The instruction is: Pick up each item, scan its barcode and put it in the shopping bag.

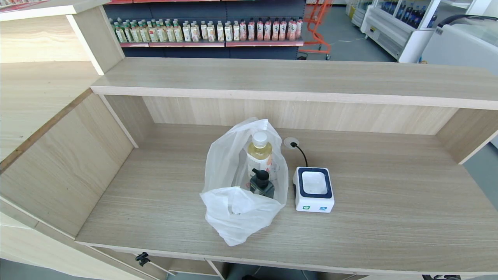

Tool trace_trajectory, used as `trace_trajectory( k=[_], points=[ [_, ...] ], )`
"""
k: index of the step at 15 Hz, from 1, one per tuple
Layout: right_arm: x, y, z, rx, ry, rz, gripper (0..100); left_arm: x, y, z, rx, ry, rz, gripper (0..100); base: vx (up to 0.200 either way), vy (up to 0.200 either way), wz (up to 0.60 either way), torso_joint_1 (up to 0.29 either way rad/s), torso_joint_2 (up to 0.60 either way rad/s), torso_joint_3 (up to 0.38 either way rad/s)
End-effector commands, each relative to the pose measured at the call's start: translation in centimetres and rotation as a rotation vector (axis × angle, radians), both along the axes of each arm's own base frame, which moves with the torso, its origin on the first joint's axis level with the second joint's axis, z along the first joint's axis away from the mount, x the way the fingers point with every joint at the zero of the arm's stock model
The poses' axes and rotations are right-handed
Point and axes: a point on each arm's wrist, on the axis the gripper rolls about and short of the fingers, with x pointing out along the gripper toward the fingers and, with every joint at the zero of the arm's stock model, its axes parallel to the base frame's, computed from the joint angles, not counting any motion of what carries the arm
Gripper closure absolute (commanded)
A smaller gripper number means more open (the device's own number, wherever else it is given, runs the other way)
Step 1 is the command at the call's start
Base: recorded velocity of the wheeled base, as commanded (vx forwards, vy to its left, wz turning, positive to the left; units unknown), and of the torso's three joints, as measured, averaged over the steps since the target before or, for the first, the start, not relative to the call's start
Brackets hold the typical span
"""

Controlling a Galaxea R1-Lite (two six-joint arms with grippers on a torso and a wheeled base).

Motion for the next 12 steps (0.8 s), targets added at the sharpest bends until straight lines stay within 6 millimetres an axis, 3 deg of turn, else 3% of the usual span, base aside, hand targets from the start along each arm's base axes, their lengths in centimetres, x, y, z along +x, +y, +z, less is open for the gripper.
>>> trace_trajectory(
  k=[1,11,12],
  points=[
    [-0.21,0.0,-0.07,-0.002,-0.03,-0.001,100,0.0,0.0,0.0,0.0,0.0,0.001,0,0.0,0.0,0.0,0.0,0.0,0.0],
    [-0.21,0.0,-0.11,0.023,-0.027,-0.001,100,0.01,0.0,0.0,0.005,0.002,-0.001,0,0.0,0.0,0.0,0.0,0.0,0.0],
    [-0.21,0.0,-0.11,0.023,-0.027,-0.001,100,0.01,0.0,0.0,0.005,0.002,-0.001,0,0.0,-0.2,0.0,0.002,0.02,0.002]
  ],
)
